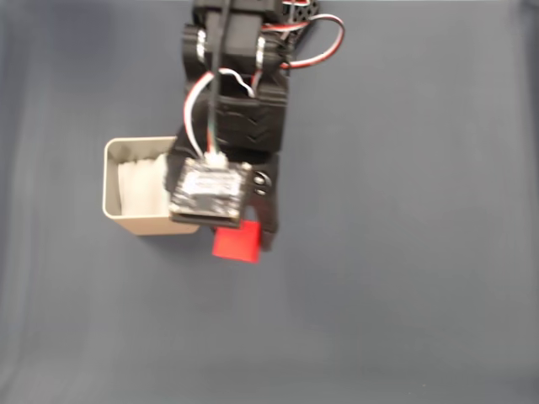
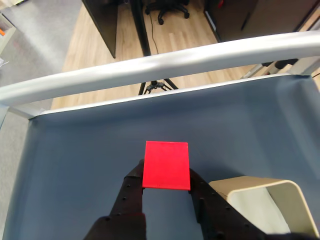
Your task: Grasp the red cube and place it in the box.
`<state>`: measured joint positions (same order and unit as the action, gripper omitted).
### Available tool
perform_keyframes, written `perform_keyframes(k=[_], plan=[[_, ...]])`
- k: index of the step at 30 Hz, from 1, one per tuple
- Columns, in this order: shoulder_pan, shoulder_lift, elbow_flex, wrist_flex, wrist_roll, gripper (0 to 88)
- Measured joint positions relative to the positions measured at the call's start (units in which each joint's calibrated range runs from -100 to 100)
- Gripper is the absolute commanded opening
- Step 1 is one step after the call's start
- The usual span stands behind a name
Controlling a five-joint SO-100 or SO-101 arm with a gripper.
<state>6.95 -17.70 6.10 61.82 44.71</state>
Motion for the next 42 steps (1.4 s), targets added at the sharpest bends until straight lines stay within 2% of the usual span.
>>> perform_keyframes(k=[20,42], plan=[[11.6,-9.5,9.4,0.6,0.1,11.1],[23.2,-9.7,10.7,-0.3,-0.8,10.6]])
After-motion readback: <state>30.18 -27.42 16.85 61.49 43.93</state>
